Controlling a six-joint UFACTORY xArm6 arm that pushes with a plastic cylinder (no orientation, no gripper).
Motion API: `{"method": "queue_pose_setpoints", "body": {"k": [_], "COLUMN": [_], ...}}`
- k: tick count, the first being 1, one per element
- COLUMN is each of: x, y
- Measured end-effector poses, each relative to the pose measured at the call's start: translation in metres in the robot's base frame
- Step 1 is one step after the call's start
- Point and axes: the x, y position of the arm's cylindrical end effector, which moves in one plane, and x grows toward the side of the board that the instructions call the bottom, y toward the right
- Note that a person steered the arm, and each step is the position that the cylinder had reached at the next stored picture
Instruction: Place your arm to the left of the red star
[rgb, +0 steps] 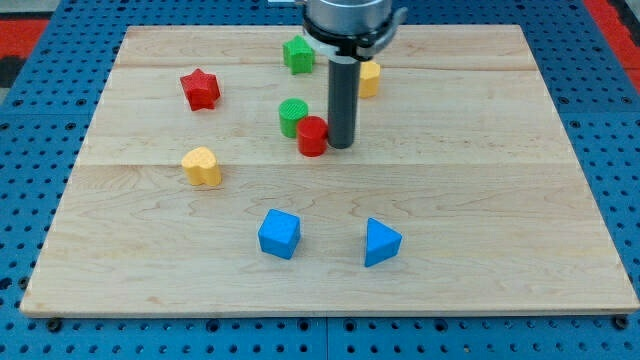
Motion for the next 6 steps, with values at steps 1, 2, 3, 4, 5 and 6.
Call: {"method": "queue_pose_setpoints", "body": {"k": [1, 2, 3, 4, 5, 6], "x": [0.011, 0.013, 0.015, 0.039, 0.029, 0.01], "y": [-0.007, -0.021, -0.043, -0.044, -0.126, -0.168]}}
